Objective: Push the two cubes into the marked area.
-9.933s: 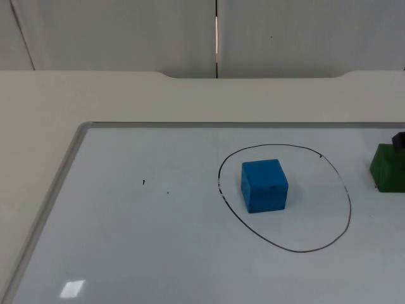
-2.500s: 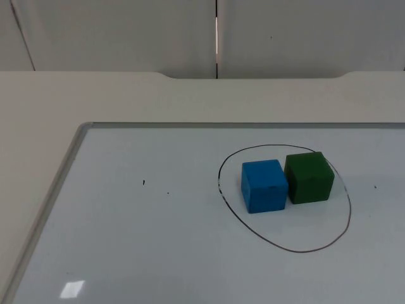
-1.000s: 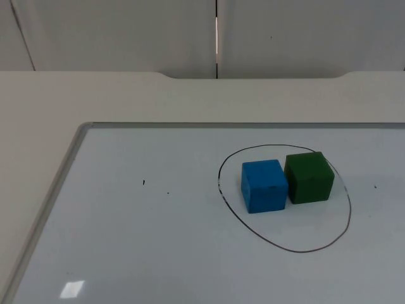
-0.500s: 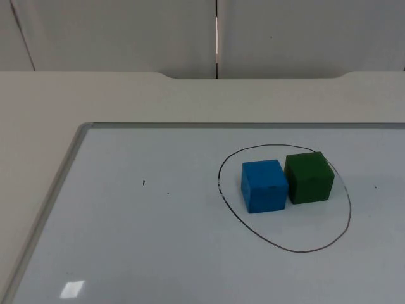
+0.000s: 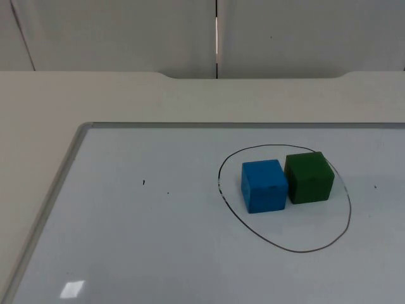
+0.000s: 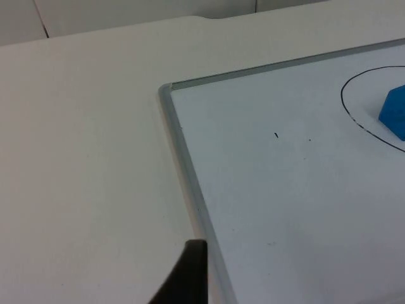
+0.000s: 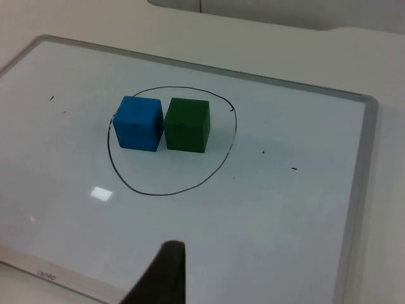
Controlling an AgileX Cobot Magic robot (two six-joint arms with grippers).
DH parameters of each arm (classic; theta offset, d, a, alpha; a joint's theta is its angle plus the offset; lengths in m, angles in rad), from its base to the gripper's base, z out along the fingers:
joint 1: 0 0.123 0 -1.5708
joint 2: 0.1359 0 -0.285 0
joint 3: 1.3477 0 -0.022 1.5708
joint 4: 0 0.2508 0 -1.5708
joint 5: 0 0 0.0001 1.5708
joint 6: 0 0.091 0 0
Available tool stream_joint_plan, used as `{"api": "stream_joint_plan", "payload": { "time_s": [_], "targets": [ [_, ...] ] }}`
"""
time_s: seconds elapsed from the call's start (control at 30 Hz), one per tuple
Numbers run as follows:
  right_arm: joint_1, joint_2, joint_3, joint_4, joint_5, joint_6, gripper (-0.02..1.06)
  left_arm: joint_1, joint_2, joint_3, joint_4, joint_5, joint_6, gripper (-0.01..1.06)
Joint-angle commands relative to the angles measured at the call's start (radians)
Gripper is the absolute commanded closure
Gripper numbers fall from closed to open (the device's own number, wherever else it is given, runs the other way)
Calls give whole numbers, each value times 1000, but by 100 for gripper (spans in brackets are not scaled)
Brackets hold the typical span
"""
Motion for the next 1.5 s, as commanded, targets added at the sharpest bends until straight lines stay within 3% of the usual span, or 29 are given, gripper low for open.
{"api": "stream_joint_plan", "payload": {
  "time_s": [0.0, 0.13, 0.27, 1.47],
  "targets": [
    [-3, -3, 3, -3, -5, -2, -1, 4, -4, 4, 7, 0, -7, 13],
    [-3, -3, 3, -3, -5, -2, -1, 4, -4, 4, 7, 0, -7, 13],
    [-3, -3, 3, -3, -5, -2, -1, 4, -4, 4, 7, 0, -7, 0],
    [-3, -3, 3, -3, -5, -2, -1, 13, -4, 4, 11, 0, -5, 0]
  ]
}}
